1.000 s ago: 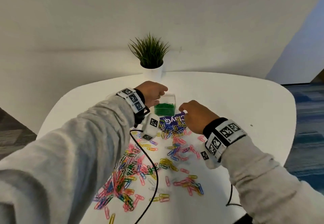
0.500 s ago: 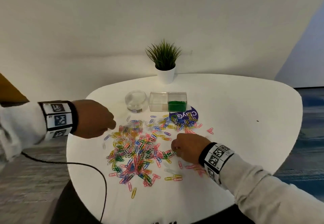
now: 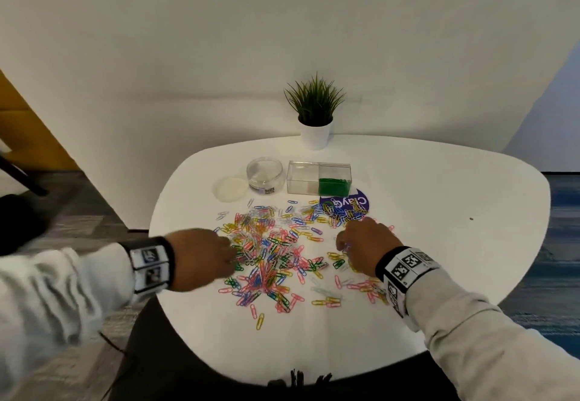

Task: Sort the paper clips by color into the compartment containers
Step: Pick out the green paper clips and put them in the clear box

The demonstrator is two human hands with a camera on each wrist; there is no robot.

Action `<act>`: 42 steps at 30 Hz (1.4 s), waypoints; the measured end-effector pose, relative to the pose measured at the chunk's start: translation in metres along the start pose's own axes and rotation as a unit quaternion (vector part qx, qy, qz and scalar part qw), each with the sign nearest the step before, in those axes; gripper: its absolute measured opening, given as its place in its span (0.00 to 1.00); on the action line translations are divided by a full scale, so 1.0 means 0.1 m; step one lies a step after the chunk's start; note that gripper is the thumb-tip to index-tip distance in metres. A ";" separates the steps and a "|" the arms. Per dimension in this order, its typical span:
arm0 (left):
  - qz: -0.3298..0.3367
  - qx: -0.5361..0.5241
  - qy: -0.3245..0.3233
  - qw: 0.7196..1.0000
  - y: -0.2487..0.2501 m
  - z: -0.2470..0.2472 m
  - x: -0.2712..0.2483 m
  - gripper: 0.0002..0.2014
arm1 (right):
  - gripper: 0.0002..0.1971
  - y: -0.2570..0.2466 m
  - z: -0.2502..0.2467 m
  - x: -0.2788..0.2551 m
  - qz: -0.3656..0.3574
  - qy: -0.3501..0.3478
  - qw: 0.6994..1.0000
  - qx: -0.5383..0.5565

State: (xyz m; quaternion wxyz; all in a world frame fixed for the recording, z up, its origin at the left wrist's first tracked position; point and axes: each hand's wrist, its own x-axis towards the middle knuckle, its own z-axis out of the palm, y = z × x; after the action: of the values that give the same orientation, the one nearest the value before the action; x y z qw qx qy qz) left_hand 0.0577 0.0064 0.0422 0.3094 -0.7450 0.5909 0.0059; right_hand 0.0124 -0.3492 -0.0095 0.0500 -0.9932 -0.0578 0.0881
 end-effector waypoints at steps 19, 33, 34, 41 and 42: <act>-0.271 -0.322 -0.007 0.907 0.45 0.40 0.05 0.11 | 0.07 0.00 0.26 -0.02 0.005 -0.040 0.994 0.098; -0.306 -0.374 -0.021 0.875 0.47 0.46 0.16 0.14 | 0.06 -0.07 0.16 -0.03 0.015 -0.023 0.990 0.141; -0.309 -0.374 -0.019 0.874 0.46 0.48 0.15 0.12 | 0.06 -0.07 0.11 -0.02 0.017 -0.008 0.986 0.168; -0.358 -0.434 0.036 0.826 0.39 0.48 0.05 0.03 | 0.02 -0.03 -0.08 -0.01 0.088 0.022 0.887 0.453; -0.370 -0.452 0.050 0.810 0.37 0.46 0.03 0.05 | 0.02 -0.02 -0.06 0.00 0.095 0.009 0.880 0.465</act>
State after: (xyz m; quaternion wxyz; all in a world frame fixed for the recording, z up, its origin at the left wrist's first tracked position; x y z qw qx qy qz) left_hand 0.0420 0.0213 -0.0135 -0.1136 -0.9624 0.2155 0.1204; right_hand 0.0133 -0.3481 -0.0034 0.4983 -0.8570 0.0847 0.1002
